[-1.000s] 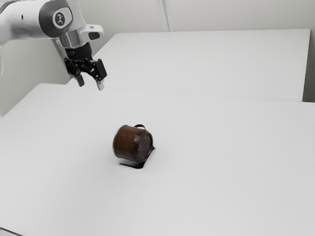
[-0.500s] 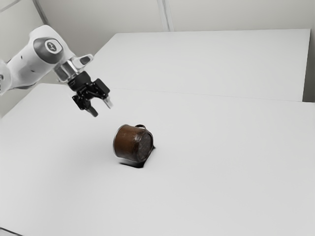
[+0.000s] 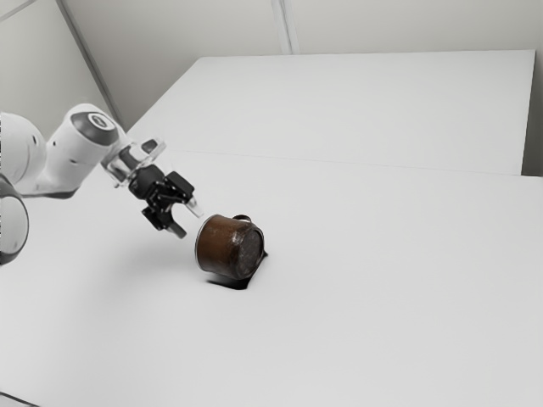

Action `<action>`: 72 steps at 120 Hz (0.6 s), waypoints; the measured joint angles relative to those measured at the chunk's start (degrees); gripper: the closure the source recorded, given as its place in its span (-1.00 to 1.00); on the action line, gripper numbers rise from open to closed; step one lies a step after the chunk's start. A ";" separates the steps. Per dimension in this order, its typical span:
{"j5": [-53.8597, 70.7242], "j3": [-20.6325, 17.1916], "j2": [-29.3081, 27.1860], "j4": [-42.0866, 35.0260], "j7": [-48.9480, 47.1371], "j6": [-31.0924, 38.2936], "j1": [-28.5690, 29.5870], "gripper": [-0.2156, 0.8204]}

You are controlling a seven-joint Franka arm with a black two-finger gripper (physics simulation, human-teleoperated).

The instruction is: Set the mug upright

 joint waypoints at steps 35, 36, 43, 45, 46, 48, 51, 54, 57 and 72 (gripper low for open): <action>-5.11 -0.14 2.37 -0.36 5.58 -1.03 -1.04 -0.55; -5.23 -0.15 2.41 -0.44 5.71 -1.05 -1.05 -0.55; -5.87 -0.16 2.62 -0.80 6.52 -1.19 -1.15 -0.55; -6.01 -0.19 2.65 -0.87 6.74 -1.22 -1.22 -0.55; -6.07 -0.20 2.65 -0.92 6.85 -1.24 -1.27 -0.55; -6.18 -0.21 2.65 -0.99 7.05 -1.27 -1.35 -0.55; -6.32 -0.20 2.62 -1.07 7.34 -1.31 -1.43 -0.54; -6.44 -0.22 2.60 -1.11 7.61 -1.34 -1.50 -0.54; -6.53 -0.24 2.55 -1.14 7.86 -1.37 -1.67 -0.52; -6.81 -0.43 2.52 -1.19 8.77 -1.39 -2.03 -0.30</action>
